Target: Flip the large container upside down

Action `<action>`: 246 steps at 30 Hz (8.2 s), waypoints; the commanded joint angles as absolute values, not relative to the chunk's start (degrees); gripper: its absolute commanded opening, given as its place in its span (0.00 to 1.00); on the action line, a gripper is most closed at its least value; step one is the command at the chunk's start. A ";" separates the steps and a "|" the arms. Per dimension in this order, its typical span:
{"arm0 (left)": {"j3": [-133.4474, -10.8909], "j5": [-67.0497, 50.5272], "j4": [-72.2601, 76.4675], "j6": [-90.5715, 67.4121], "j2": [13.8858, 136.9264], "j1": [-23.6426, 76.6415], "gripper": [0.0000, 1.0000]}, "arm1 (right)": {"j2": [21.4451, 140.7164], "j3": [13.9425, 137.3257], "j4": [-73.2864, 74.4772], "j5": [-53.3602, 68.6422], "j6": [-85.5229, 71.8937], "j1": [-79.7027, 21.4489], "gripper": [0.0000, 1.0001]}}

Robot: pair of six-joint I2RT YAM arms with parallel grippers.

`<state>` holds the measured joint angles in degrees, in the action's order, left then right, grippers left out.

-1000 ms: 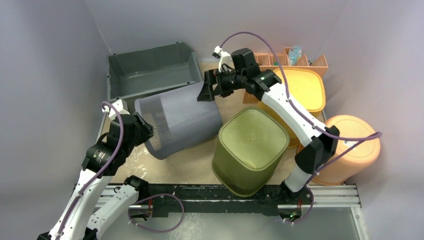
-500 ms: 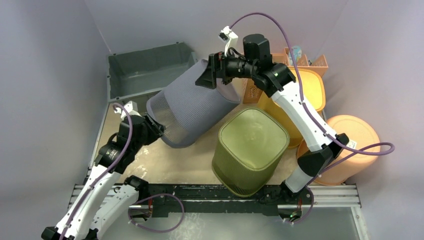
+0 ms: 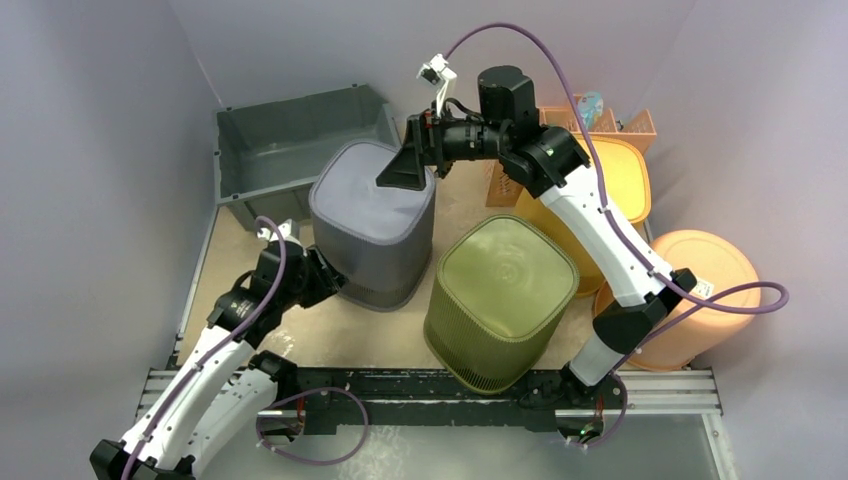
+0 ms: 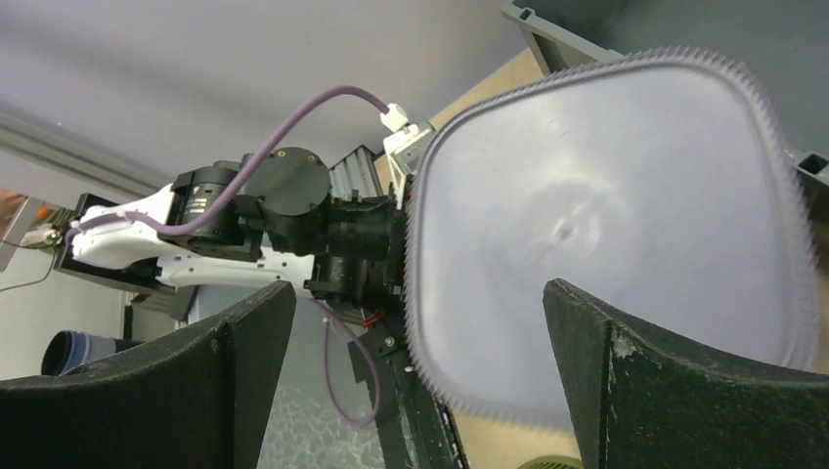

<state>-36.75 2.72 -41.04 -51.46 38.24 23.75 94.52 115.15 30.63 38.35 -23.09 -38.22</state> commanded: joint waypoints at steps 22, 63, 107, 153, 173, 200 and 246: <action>-63.87 9.97 -26.07 -39.24 61.27 35.68 0.51 | 72.78 101.53 31.84 -4.74 -23.67 -38.08 1.00; -81.26 10.33 -23.91 -37.86 75.04 25.33 0.54 | 71.70 98.89 31.08 -4.96 -23.85 -38.01 1.00; -88.96 17.37 -44.32 -23.71 75.33 31.44 0.52 | 71.30 98.96 32.93 -10.45 -23.46 -38.06 1.00; -99.59 -7.49 -49.99 10.27 107.60 5.80 0.33 | 84.11 109.83 35.99 -7.43 -14.53 -37.97 1.00; -82.40 -8.32 -38.69 -18.91 84.03 6.06 0.00 | 88.35 110.74 33.74 -1.41 -16.53 -37.89 1.00; -81.11 -34.47 0.32 -58.24 78.99 1.12 0.00 | 83.07 105.38 33.55 -8.07 -17.79 -37.90 1.00; -99.58 -1.94 -43.49 -13.59 81.88 -15.74 0.57 | 81.59 106.30 38.23 -6.99 -16.57 -37.89 1.00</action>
